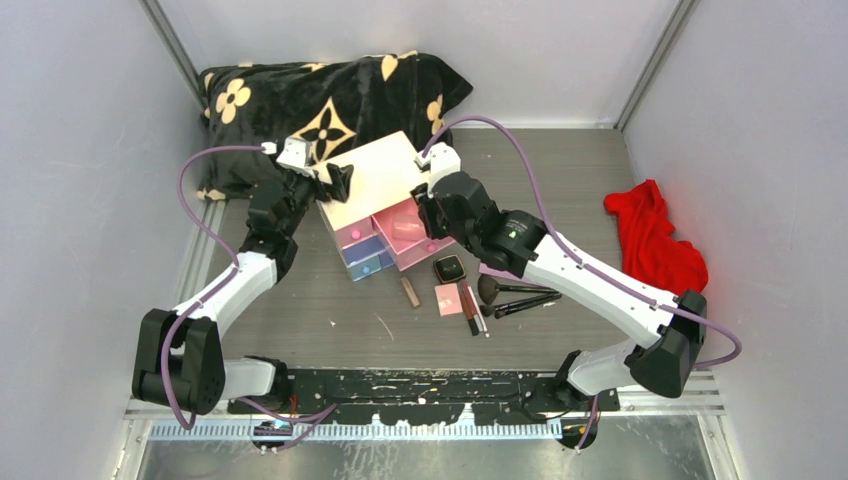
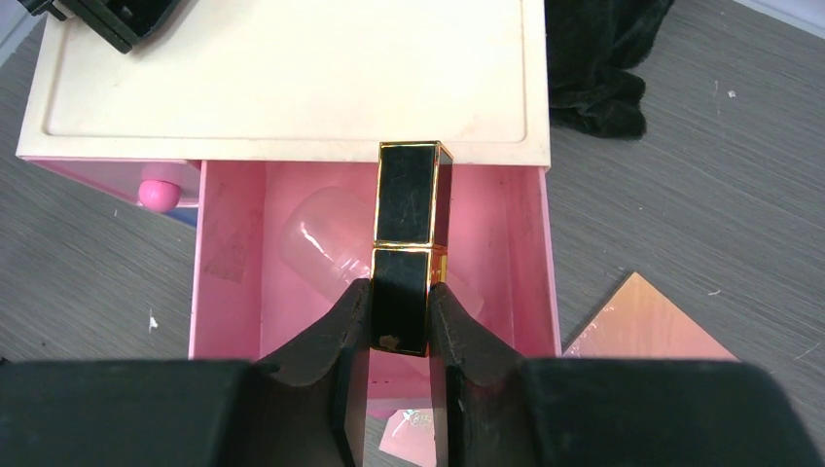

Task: Organize the makeup
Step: Place the lipstick in the drawer.

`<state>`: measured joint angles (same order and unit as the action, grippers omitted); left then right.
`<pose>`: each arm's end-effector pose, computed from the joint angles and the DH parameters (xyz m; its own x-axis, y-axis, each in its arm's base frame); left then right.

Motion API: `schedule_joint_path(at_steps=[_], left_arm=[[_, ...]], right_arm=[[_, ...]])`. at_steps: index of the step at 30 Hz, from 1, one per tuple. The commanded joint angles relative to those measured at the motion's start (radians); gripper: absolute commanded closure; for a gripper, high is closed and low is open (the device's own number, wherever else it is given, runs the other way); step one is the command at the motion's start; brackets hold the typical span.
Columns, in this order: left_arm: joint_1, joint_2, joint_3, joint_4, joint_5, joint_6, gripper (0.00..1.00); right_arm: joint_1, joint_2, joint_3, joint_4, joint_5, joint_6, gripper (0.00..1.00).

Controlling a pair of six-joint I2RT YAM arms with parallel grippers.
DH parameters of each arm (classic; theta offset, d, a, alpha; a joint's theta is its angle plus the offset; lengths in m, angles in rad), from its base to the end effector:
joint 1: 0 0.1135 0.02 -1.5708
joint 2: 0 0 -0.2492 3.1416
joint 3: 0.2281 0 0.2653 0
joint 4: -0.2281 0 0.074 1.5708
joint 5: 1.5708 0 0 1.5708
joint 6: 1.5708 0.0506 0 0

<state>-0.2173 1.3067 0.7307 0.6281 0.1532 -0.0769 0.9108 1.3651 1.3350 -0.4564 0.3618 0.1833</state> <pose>0.3188 -0.0783 0.2701 0.0229 -0.0828 -0.9963 0.3647 0.9286 -0.0688 0.2204 0.2548 0.3529 -0.3816 -0.2136 -0.8993 -0.4856 0.8742 -0.0016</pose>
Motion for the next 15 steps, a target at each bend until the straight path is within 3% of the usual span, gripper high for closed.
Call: schedule_joint_path(at_steps=[1, 10, 15], left_arm=[[-0.007, 0.071, -0.081, -0.286, -0.008, 0.052, 0.00], [-0.007, 0.068, -0.085, -0.285, -0.009, 0.050, 0.00], [-0.008, 0.069, -0.083, -0.286, -0.010, 0.050, 0.00]], right_arm=[[-0.013, -0.041, 0.016, 0.036, -0.027, -0.001, 0.89], [-0.022, -0.043, -0.041, 0.026, 0.054, 0.011, 0.59], [-0.033, -0.033, -0.051, 0.020, 0.056, 0.014, 0.49]])
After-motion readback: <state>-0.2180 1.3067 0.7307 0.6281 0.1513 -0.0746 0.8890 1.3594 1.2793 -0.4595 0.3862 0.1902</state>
